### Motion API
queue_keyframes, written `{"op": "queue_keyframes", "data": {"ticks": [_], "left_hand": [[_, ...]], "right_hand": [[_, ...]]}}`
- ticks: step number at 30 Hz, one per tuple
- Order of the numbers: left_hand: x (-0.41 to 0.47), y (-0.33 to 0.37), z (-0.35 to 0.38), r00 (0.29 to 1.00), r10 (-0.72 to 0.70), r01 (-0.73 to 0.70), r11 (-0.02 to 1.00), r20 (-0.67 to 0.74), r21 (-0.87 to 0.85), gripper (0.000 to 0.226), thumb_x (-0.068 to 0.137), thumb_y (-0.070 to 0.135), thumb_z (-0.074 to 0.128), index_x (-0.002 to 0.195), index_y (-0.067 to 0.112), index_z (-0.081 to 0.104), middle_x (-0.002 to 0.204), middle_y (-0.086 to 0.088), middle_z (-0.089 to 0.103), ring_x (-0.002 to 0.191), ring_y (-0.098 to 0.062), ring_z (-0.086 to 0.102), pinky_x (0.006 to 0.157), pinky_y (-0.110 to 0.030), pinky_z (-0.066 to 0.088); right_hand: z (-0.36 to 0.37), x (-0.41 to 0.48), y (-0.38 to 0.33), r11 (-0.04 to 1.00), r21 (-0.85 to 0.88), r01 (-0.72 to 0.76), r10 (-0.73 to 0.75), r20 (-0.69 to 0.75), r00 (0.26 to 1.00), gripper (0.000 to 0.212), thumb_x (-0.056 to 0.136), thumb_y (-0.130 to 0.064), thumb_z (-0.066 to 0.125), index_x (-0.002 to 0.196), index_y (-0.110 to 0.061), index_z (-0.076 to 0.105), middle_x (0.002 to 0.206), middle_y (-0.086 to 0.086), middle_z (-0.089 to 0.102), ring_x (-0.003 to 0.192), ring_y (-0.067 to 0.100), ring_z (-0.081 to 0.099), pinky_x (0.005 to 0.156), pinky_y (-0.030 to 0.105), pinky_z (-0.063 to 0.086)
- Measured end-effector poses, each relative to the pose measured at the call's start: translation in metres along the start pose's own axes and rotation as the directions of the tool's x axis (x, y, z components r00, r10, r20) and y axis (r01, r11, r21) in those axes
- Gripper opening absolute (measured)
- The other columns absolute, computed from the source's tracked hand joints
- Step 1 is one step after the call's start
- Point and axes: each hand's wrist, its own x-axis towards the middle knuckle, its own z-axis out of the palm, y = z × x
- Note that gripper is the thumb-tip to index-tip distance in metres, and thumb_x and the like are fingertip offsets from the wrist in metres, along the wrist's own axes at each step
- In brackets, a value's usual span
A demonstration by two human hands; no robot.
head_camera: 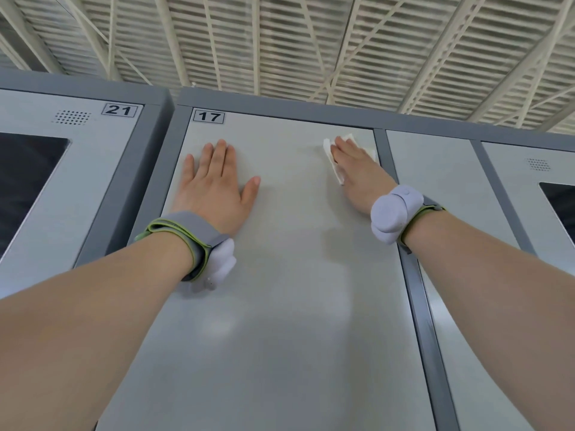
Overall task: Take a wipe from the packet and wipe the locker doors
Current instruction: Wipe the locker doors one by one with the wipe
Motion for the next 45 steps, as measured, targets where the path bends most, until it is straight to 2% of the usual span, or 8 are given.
{"op": "queue_keyframes", "data": {"ticks": [4,9,13,20,25,28,39,45], "left_hand": [[-0.001,0.000,0.001,1.000,0.003,-0.003,1.000,-0.011,0.007,0.068,0.098,0.046,0.018,0.151,0.006,0.003,0.159,-0.007,-0.002,0.146,-0.020,-0.004,0.116,-0.038,-0.006],[-0.001,0.001,0.001,1.000,0.013,-0.013,1.000,-0.022,0.019,0.067,0.099,0.045,0.019,0.150,0.005,0.004,0.159,-0.008,0.000,0.146,-0.021,-0.003,0.117,-0.039,-0.005],[-0.001,0.001,0.001,1.000,0.012,-0.012,1.000,-0.023,0.029,0.067,0.099,0.045,0.019,0.150,0.005,0.003,0.159,-0.008,-0.001,0.146,-0.021,-0.003,0.117,-0.039,-0.005],[0.000,0.000,0.001,1.000,0.008,-0.008,1.000,-0.001,0.017,0.066,0.099,0.043,0.019,0.150,0.006,0.002,0.159,-0.007,-0.002,0.146,-0.020,-0.004,0.117,-0.038,-0.006],[-0.001,-0.001,0.001,1.000,0.017,-0.017,1.000,-0.022,0.017,0.065,0.100,0.040,0.022,0.150,0.004,0.004,0.159,-0.008,0.001,0.146,-0.021,-0.001,0.117,-0.039,-0.004],[0.000,-0.001,0.001,1.000,0.008,-0.008,1.000,-0.021,0.021,0.064,0.100,0.040,0.023,0.150,0.005,0.004,0.159,-0.008,0.001,0.146,-0.021,-0.001,0.117,-0.039,-0.004],[0.002,-0.001,-0.002,1.000,-0.001,0.001,1.000,-0.006,-0.011,0.061,0.100,0.034,0.026,0.151,0.006,0.005,0.159,-0.007,0.001,0.146,-0.021,-0.001,0.117,-0.036,-0.004],[0.000,0.001,-0.002,1.000,-0.005,0.005,1.000,-0.008,-0.014,0.061,0.101,0.033,0.029,0.150,0.005,0.007,0.159,-0.008,0.003,0.146,-0.022,0.001,0.116,-0.036,-0.002]], "right_hand": [[-0.006,0.014,0.007,0.982,-0.112,-0.151,0.153,0.014,0.988,0.058,0.086,0.006,0.039,0.141,-0.003,0.025,0.151,0.012,0.019,0.141,0.029,0.010,0.113,0.037,0.018],[-0.014,0.029,0.001,0.950,-0.058,-0.306,0.308,0.026,0.951,0.061,0.085,0.003,0.043,0.143,-0.007,0.024,0.150,0.019,0.017,0.140,0.032,0.016,0.109,0.040,0.023],[-0.009,0.027,-0.002,0.957,0.001,-0.292,0.292,-0.007,0.957,0.058,0.086,0.003,0.041,0.142,-0.006,0.027,0.151,0.015,0.017,0.141,0.029,0.014,0.111,0.036,0.019],[0.004,0.005,-0.007,0.991,0.078,-0.110,0.113,-0.027,0.993,0.049,0.092,0.003,0.030,0.141,0.001,0.028,0.154,0.012,0.016,0.144,0.026,0.008,0.116,0.034,0.006],[-0.008,0.019,-0.001,0.956,0.022,-0.293,0.293,-0.008,0.956,0.047,0.099,-0.017,0.030,0.143,-0.003,0.025,0.154,0.016,0.015,0.143,0.028,0.010,0.115,0.035,0.010],[-0.006,0.022,-0.005,0.942,-0.002,-0.337,0.337,0.017,0.941,0.054,0.101,-0.031,0.025,0.150,-0.014,0.011,0.158,0.013,-0.001,0.146,0.026,-0.003,0.116,0.035,0.000],[0.000,-0.015,-0.012,0.999,-0.050,-0.010,0.016,0.120,0.993,0.067,0.098,-0.052,0.017,0.151,-0.016,-0.002,0.158,0.005,-0.013,0.145,0.019,-0.014,0.115,0.031,-0.009],[0.001,0.009,-0.005,0.978,-0.028,-0.209,0.210,0.072,0.975,0.080,0.092,-0.065,0.016,0.151,-0.013,0.000,0.159,0.009,-0.009,0.146,0.023,-0.011,0.117,0.036,-0.007]]}}
